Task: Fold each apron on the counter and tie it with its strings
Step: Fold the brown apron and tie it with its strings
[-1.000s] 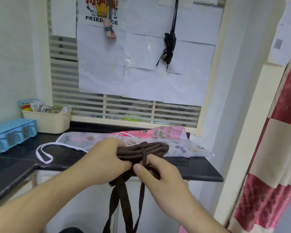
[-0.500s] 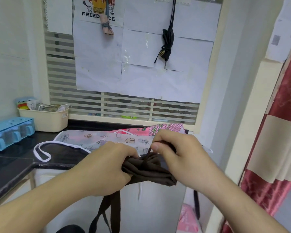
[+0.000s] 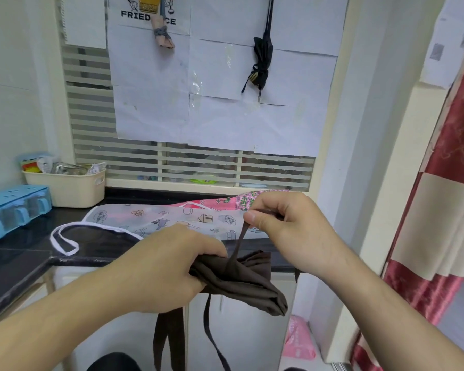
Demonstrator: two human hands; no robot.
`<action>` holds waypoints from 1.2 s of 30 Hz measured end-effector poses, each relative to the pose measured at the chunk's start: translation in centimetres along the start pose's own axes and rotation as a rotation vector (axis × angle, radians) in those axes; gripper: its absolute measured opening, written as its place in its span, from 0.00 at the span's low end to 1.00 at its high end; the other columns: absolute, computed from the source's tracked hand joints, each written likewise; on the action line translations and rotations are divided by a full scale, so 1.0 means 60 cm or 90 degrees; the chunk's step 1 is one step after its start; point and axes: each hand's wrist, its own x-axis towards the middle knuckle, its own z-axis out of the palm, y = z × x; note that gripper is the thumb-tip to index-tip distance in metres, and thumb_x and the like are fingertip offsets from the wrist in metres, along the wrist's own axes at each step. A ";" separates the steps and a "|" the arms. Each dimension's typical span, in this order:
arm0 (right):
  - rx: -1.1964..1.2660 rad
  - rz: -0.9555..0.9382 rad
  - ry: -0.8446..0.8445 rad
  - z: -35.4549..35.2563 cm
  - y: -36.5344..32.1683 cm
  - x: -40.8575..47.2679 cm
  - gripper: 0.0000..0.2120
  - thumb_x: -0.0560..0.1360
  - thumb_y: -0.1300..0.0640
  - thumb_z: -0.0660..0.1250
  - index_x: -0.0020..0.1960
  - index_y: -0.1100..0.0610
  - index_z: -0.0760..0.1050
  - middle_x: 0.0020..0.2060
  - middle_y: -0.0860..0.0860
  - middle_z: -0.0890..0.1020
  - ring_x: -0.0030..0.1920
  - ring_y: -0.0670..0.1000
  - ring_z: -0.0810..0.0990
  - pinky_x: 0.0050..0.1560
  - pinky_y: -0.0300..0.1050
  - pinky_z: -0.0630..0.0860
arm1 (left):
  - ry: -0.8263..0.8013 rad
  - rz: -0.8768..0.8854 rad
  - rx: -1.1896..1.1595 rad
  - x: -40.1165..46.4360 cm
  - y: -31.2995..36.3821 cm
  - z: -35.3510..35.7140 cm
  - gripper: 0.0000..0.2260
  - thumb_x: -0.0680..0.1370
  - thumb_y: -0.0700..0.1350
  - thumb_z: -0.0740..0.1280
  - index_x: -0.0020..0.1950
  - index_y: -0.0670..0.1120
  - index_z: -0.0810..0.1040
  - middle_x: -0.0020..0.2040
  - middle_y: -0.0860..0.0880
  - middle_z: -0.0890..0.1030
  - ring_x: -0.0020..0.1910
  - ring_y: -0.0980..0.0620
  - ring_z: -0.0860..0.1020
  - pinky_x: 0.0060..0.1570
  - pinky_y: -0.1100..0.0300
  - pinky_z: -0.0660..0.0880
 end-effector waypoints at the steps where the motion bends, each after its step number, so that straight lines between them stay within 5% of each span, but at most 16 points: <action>1: -0.007 0.005 0.007 -0.001 -0.005 -0.001 0.13 0.81 0.54 0.71 0.37 0.50 0.80 0.29 0.44 0.72 0.31 0.43 0.68 0.34 0.35 0.66 | 0.003 -0.006 -0.006 0.000 0.001 0.000 0.13 0.75 0.41 0.68 0.50 0.59 0.80 0.42 0.57 0.81 0.43 0.55 0.77 0.41 0.51 0.78; 5: 0.044 0.001 0.036 -0.006 -0.037 -0.030 0.15 0.81 0.57 0.69 0.36 0.54 0.77 0.26 0.42 0.69 0.29 0.43 0.67 0.32 0.34 0.64 | 0.111 -0.112 -0.026 0.006 -0.005 0.006 0.06 0.73 0.44 0.69 0.42 0.56 0.79 0.36 0.55 0.81 0.37 0.54 0.78 0.35 0.54 0.77; 8: 0.079 -0.022 -0.013 0.011 -0.067 -0.081 0.14 0.80 0.57 0.68 0.36 0.57 0.76 0.25 0.42 0.68 0.28 0.43 0.66 0.31 0.33 0.62 | 0.208 -0.206 -0.172 0.017 -0.020 -0.003 0.04 0.72 0.42 0.71 0.40 0.51 0.82 0.33 0.50 0.82 0.33 0.49 0.81 0.32 0.51 0.80; 14: 0.110 0.118 -0.117 0.070 -0.003 -0.132 0.11 0.79 0.49 0.65 0.41 0.52 0.78 0.24 0.44 0.66 0.28 0.45 0.62 0.35 0.45 0.59 | 0.124 -0.204 -0.460 0.009 -0.028 -0.027 0.10 0.71 0.39 0.78 0.50 0.49 0.89 0.45 0.40 0.88 0.50 0.38 0.86 0.62 0.37 0.79; 17: 0.184 0.156 -0.146 0.080 0.039 -0.121 0.13 0.79 0.52 0.65 0.37 0.52 0.78 0.24 0.44 0.64 0.27 0.47 0.61 0.32 0.44 0.58 | 0.022 -0.133 -0.546 -0.001 -0.023 -0.026 0.16 0.68 0.38 0.75 0.55 0.46 0.88 0.52 0.37 0.87 0.57 0.35 0.85 0.68 0.36 0.76; 19: 0.202 0.186 -0.159 0.086 0.081 -0.118 0.14 0.79 0.55 0.69 0.36 0.47 0.78 0.25 0.42 0.71 0.26 0.44 0.68 0.32 0.40 0.67 | -0.018 -0.091 -0.544 -0.001 -0.021 -0.023 0.15 0.69 0.36 0.75 0.55 0.42 0.87 0.53 0.35 0.86 0.57 0.35 0.84 0.66 0.39 0.77; 21: 0.172 0.235 -0.176 0.096 0.143 -0.112 0.11 0.77 0.59 0.75 0.49 0.42 0.81 0.37 0.40 0.83 0.38 0.42 0.83 0.46 0.45 0.84 | -0.042 -0.054 -0.496 -0.001 -0.021 -0.023 0.09 0.71 0.33 0.77 0.49 0.41 0.86 0.46 0.35 0.84 0.48 0.39 0.84 0.54 0.46 0.78; 24: 0.240 0.293 -0.267 0.120 0.312 -0.078 0.18 0.77 0.49 0.77 0.63 0.55 0.81 0.58 0.62 0.83 0.65 0.64 0.81 0.58 0.73 0.78 | -0.087 0.004 -0.419 -0.003 -0.018 -0.024 0.08 0.73 0.33 0.78 0.46 0.44 0.84 0.42 0.38 0.82 0.41 0.49 0.79 0.46 0.54 0.73; 25: 0.295 0.279 -0.328 0.119 0.303 -0.073 0.18 0.78 0.50 0.76 0.59 0.63 0.80 0.58 0.68 0.81 0.64 0.67 0.81 0.59 0.70 0.80 | -0.107 0.022 -0.393 -0.003 -0.017 -0.023 0.08 0.73 0.34 0.78 0.48 0.44 0.84 0.44 0.39 0.82 0.41 0.49 0.79 0.46 0.53 0.74; 26: 0.312 0.235 -0.359 0.099 0.250 -0.068 0.16 0.78 0.54 0.75 0.52 0.67 0.79 0.52 0.70 0.83 0.56 0.64 0.84 0.56 0.56 0.80 | -0.126 0.038 -0.367 -0.003 -0.015 -0.022 0.09 0.74 0.36 0.79 0.50 0.45 0.84 0.45 0.40 0.83 0.41 0.48 0.80 0.46 0.53 0.75; 28: 0.324 0.214 -0.293 0.062 0.126 -0.048 0.12 0.77 0.56 0.74 0.40 0.64 0.78 0.36 0.62 0.78 0.35 0.53 0.76 0.35 0.41 0.69 | -0.151 0.054 -0.303 -0.002 -0.013 -0.014 0.09 0.73 0.39 0.79 0.51 0.46 0.84 0.46 0.43 0.83 0.43 0.42 0.82 0.48 0.48 0.80; 31: 0.315 0.177 -0.319 0.018 0.084 -0.029 0.16 0.76 0.51 0.73 0.36 0.60 0.77 0.32 0.63 0.65 0.30 0.53 0.57 0.29 0.41 0.54 | -0.148 0.035 -0.211 0.004 -0.015 0.009 0.09 0.71 0.46 0.78 0.48 0.56 0.84 0.44 0.50 0.84 0.46 0.42 0.83 0.51 0.41 0.82; 36: 0.268 0.134 -0.272 0.006 0.056 -0.017 0.19 0.79 0.54 0.72 0.38 0.68 0.75 0.25 0.55 0.66 0.29 0.55 0.54 0.31 0.48 0.51 | -0.146 0.009 -0.180 0.005 -0.012 0.019 0.09 0.72 0.50 0.77 0.50 0.56 0.82 0.42 0.51 0.83 0.45 0.43 0.82 0.51 0.45 0.82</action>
